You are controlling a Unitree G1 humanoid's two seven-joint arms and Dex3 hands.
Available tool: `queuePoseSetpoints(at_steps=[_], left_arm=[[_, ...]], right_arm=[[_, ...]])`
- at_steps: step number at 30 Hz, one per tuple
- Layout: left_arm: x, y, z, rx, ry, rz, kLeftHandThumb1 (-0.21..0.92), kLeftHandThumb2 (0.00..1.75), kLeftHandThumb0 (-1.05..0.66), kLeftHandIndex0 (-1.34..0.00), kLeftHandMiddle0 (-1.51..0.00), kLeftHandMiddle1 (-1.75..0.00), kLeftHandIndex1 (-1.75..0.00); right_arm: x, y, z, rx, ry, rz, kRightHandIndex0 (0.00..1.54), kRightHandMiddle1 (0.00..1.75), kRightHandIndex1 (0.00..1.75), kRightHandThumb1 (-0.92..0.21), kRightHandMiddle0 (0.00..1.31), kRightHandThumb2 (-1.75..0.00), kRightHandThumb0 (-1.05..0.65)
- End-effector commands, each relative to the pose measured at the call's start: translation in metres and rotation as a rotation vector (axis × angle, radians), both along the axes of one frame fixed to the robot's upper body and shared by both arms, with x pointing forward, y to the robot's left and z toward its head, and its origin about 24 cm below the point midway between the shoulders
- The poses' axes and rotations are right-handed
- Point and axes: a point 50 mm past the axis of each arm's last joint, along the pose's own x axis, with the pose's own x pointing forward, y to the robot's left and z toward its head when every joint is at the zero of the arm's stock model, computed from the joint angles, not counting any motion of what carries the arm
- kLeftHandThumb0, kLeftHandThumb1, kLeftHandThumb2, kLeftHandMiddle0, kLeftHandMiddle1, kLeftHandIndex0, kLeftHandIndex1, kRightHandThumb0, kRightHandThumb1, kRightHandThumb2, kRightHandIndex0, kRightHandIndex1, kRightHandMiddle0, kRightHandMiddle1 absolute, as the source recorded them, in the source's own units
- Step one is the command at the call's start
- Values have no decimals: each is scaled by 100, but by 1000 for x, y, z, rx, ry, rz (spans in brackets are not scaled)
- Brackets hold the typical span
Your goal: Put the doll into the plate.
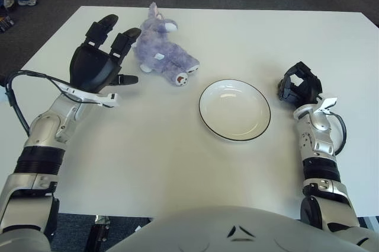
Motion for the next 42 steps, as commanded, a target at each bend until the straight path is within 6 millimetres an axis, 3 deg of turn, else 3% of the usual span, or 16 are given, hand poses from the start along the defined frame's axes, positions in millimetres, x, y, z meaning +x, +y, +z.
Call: queuePoseSetpoints(at_steps=[1, 18, 32, 42], left_arm=[[5, 1, 3, 56, -7, 16, 72, 53, -86, 0, 0, -1, -21], [18, -6, -2, 148, -1, -35, 77, 45, -88, 0, 0, 0, -15], [29, -16, -2, 156, -62, -104, 80, 43, -87, 0, 0, 0, -31], [34, -27, -4, 136, -48, -141, 78, 45, -82, 0, -10, -4, -41]], right_arm=[[0, 3, -6, 24, 30, -1, 127, 175, 175, -35, 59, -128, -48], [0, 3, -5, 20, 34, 7, 128, 175, 175, -34, 60, -129, -48], [0, 5, -5, 32, 51, 5, 128, 175, 175, -34, 60, -129, -48], [0, 5, -4, 42, 58, -1, 128, 175, 175, -34, 60, -129, -48]])
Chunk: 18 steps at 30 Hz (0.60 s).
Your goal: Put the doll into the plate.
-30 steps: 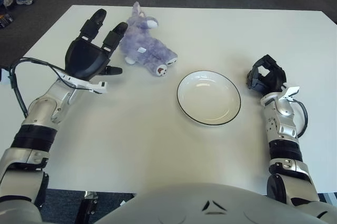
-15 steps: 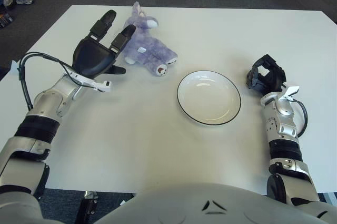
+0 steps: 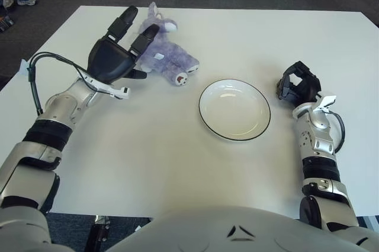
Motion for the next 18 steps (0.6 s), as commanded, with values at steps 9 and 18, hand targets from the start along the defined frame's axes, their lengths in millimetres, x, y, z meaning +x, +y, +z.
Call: queuePoseSetpoints(at_steps=[9, 18], left_arm=[[9, -14, 3, -26, 35, -56, 73, 49, -78, 0, -8, -2, -41], [18, -24, 2, -28, 98, -66, 73, 53, -78, 0, -5, 0, -36]], right_arm=[[-3, 3, -6, 34, 31, -3, 128, 175, 175, -34, 60, -129, -48], [-3, 3, -6, 29, 32, 0, 128, 175, 175, -34, 60, -129, -48]])
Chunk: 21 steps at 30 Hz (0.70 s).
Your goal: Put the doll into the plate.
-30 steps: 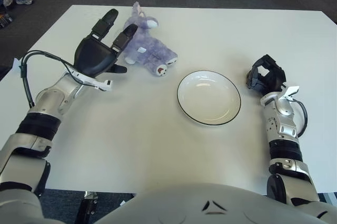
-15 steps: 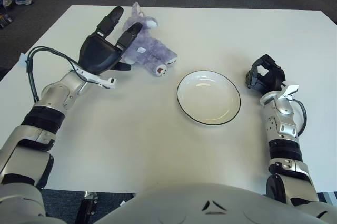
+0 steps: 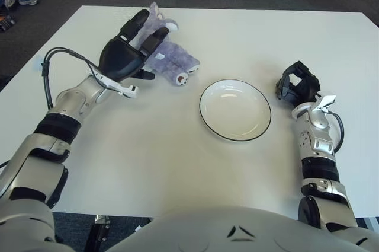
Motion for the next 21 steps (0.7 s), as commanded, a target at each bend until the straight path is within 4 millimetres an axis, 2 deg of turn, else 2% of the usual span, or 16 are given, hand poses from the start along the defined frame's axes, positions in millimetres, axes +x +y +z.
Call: queuePoseSetpoints(at_steps=[1, 15, 21], left_arm=[[6, -5, 2, 2, 24, -8, 73, 53, -78, 0, -5, 0, -35], [13, -13, 0, 12, 68, -16, 74, 56, -75, 0, -5, 0, -25], [16, -18, -2, 15, 95, -16, 73, 56, -73, 0, -5, 0, -26]], right_arm=[[-3, 2, -6, 17, 31, 0, 128, 175, 175, -34, 60, -129, -48], [-4, 2, -5, 23, 33, 4, 128, 175, 175, -34, 60, -129, -48], [-4, 2, -5, 26, 38, 2, 127, 175, 175, -34, 60, -129, -48]])
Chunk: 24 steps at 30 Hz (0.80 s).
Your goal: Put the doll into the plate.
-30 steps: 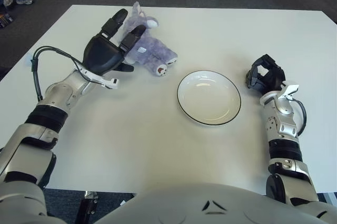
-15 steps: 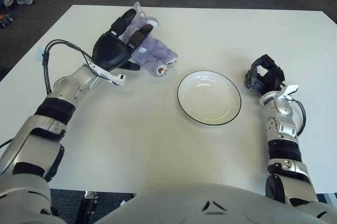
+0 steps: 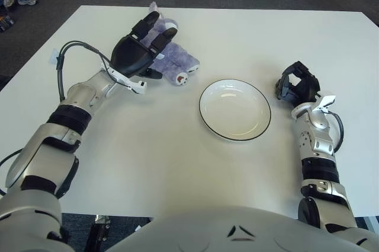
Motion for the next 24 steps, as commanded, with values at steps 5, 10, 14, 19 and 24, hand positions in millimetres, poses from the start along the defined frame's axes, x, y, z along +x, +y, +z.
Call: queuePoseSetpoints(at_steps=[5, 10, 14, 19, 24], left_arm=[[6, -5, 1, 13, 37, 2, 73, 57, -72, 0, -6, -1, -27], [9, -6, 0, 17, 50, 5, 73, 57, -71, 0, -7, -1, -28], [10, -7, 0, 19, 55, 8, 73, 58, -70, 0, -8, -2, -28], [14, -8, -1, 23, 65, 15, 70, 60, -68, 0, -10, -2, -29], [18, -7, -2, 41, 85, 31, 67, 61, -68, 0, -10, -2, -26]], right_arm=[[-3, 0, -6, 19, 32, 1, 127, 175, 175, -34, 60, -129, -48], [-3, 0, -6, 15, 30, 7, 127, 175, 175, -34, 60, -129, -48], [-3, 0, -6, 13, 28, 11, 127, 175, 175, -34, 60, -129, -48], [-3, -1, -6, 20, 29, 12, 127, 175, 175, -34, 60, -129, -48], [-3, -1, -6, 23, 28, 12, 127, 175, 175, -34, 60, -129, -48]])
